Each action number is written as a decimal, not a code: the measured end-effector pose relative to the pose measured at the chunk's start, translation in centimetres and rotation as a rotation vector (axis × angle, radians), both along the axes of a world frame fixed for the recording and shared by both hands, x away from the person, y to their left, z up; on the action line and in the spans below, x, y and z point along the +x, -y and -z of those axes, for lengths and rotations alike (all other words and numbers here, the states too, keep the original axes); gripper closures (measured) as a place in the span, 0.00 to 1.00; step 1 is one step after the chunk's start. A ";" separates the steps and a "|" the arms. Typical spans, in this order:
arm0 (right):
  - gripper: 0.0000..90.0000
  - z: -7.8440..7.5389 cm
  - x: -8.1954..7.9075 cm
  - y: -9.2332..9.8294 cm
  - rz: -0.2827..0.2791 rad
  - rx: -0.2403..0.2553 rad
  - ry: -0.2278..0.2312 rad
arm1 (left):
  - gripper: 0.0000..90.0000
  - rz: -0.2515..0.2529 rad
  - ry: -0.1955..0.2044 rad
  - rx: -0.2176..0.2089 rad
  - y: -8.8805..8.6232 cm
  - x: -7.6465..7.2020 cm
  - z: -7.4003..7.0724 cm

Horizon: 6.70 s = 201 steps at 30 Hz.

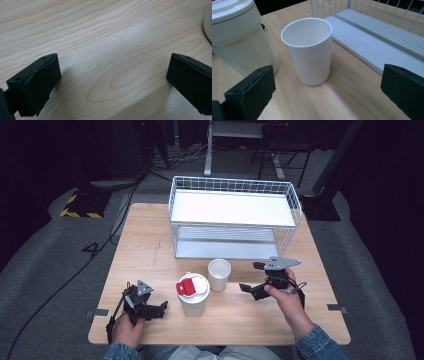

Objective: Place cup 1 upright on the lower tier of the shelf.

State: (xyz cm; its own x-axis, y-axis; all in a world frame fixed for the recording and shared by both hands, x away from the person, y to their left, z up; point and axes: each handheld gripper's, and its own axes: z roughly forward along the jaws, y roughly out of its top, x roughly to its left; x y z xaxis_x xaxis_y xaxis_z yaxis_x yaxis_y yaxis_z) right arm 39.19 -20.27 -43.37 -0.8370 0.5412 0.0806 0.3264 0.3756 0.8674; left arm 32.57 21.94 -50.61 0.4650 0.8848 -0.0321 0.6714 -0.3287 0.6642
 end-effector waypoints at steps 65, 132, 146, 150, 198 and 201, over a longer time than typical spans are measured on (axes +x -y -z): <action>0.26 6.6 2.4 -8.1 -0.006 -0.056 0.012 | 0.00 -0.017 0.003 0.002 -0.1 -0.4 0.0; 0.26 2.6 10.5 -5.4 0.278 -0.056 0.076 | 0.00 -0.015 0.004 0.000 0.0 -0.3 0.0; 0.26 4.2 12.4 -5.3 0.336 -0.073 0.078 | 0.00 -0.015 0.004 0.002 0.0 -0.3 0.0; 0.26 4.6 12.8 -5.3 0.348 -0.072 0.069 | 0.00 -0.015 0.004 0.001 0.0 -0.3 0.0; 0.11 2.6 9.3 -2.5 0.319 -0.070 0.017 | 0.00 0.022 0.004 0.002 -0.1 0.5 0.0; 0.11 2.5 8.5 -2.0 0.308 -0.062 0.015 | 0.00 0.022 0.004 0.002 -0.1 0.5 0.0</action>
State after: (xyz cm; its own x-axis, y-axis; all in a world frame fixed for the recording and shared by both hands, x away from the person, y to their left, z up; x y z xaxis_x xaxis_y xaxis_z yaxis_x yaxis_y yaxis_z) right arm 47.74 -18.24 -45.86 -0.6338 0.7729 0.0282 0.4203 0.3136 0.8515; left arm 33.02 22.06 -50.61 0.4841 0.8746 -0.0284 0.6613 -0.3444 0.6664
